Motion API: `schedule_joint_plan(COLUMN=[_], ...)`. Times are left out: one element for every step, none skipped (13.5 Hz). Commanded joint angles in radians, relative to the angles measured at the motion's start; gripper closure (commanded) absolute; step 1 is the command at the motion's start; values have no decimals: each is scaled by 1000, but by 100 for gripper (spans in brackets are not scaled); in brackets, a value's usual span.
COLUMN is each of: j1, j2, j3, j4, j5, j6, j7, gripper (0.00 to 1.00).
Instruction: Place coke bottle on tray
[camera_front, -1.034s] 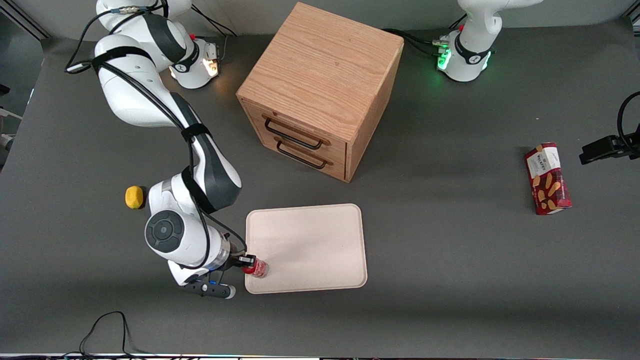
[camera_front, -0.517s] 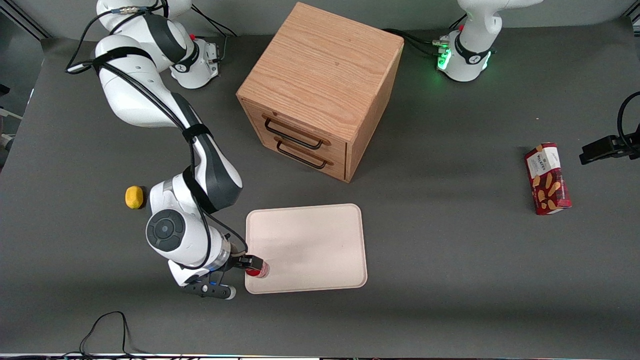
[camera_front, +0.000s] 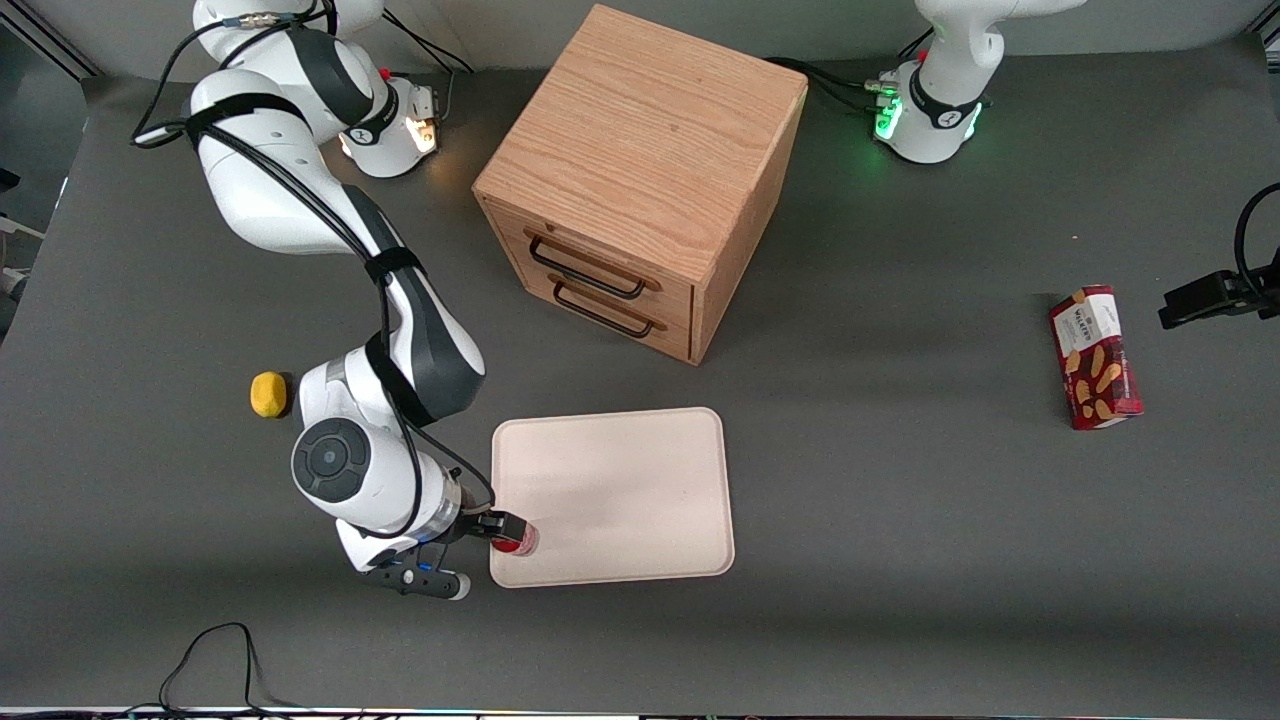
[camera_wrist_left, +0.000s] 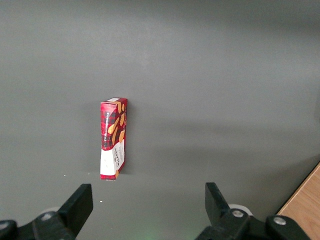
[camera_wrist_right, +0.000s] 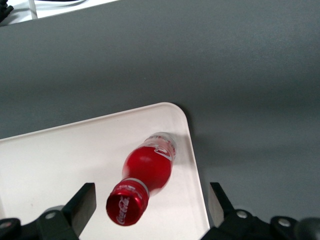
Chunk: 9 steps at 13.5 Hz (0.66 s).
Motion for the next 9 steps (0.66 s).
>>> schedule_joint_plan(j1=[12,9,4,-7,-34,-71,-106,-151,-195], j2=[-26,-43,-64,-87,-140,-196,-281,-376,-467], j3=[-1,-1,2,-1,-1,-1,-1,-3,-4], j4=[25,25,25,-1,-51,-123,-230,-356,-470], j5=[-19,-15,-10,0,26,51,75,111,131], j6=[-72,-112,-140,-174,-206,-215,-217,-211,-200], j7=[39,37,39,43,27,-13,-102,-175,-241], gripper=[0,0,0,0,0,0,0,0,0])
